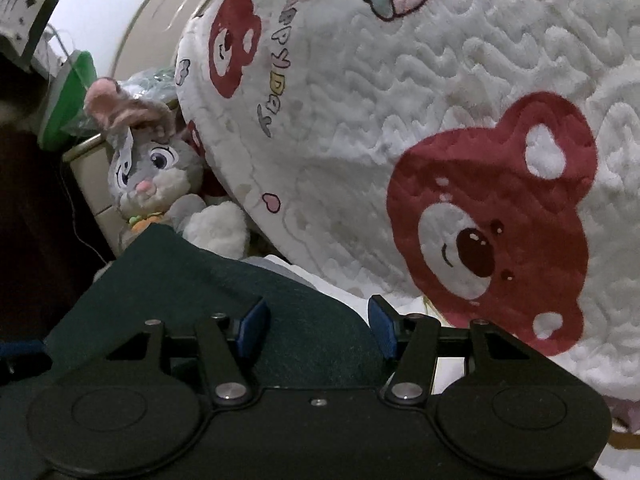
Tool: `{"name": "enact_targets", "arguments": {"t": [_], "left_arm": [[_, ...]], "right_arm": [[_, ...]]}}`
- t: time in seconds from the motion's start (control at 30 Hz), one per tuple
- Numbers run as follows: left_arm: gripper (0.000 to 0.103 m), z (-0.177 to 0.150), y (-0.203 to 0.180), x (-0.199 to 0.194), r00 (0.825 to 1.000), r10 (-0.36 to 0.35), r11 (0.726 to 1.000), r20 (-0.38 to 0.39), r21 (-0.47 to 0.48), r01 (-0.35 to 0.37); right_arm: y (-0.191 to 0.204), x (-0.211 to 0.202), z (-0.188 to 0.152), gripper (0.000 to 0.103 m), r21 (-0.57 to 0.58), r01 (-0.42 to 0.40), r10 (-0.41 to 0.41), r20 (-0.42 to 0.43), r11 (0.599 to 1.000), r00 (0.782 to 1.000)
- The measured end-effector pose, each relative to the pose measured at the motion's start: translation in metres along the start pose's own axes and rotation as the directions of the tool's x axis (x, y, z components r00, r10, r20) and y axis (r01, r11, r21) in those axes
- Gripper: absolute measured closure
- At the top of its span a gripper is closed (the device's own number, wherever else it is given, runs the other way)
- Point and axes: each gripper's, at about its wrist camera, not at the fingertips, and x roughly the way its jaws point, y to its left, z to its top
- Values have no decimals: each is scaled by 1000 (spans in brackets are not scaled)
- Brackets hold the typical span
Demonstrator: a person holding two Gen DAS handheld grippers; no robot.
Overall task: Fold clothes
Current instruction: 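Lower the jeans bundle onto the folded clothes stack and open both grippers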
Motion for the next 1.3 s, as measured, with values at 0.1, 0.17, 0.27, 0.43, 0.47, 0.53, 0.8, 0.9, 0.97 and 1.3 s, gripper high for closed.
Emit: {"name": "enact_targets", "arguments": {"t": [0.1,0.17,0.27,0.43,0.47,0.53,0.8,0.9,0.97,1.3], "left_arm": [[43,-3,-1,-3,1000,5,1000,21,20,-5],[44,-4,0,-5,999,3,999,32,32,-4],[44,-5,8,-5,999,-30,1000,37,-4,30],[43,-6,14,-4,998,-47,998,37,-32,49],[42,-6,13,-3,999,-37,999,32,-24,38],[37,-4,11,-1,1000,-9,1000,18,1,9],[18,3,13,3,999,47,999,-8,-1,-47],[18,-4,6,-14,994,97,995,44,15,-98],[20,-12,1,-30,990,122,992,76,24,-124],[18,-82,-37,-98,997,73,997,-40,-34,-74]], "right_arm": [[15,-19,5,42,-2,46,-46,42,999,998],[36,-45,8,41,-40,22,-17,108,999,994],[74,-82,7,41,-154,-120,139,123,981,983],[137,-108,-33,39,-387,-233,233,-46,892,971],[144,-109,-47,39,-446,-210,205,-59,870,977],[148,-111,-75,39,-547,-132,147,-17,827,989],[141,-118,-87,34,-531,18,70,145,847,987],[129,-136,-98,32,-427,20,58,167,904,984],[120,-152,-111,32,-356,-3,64,161,935,985],[50,-215,-152,31,-4,-100,100,89,995,991]]}}
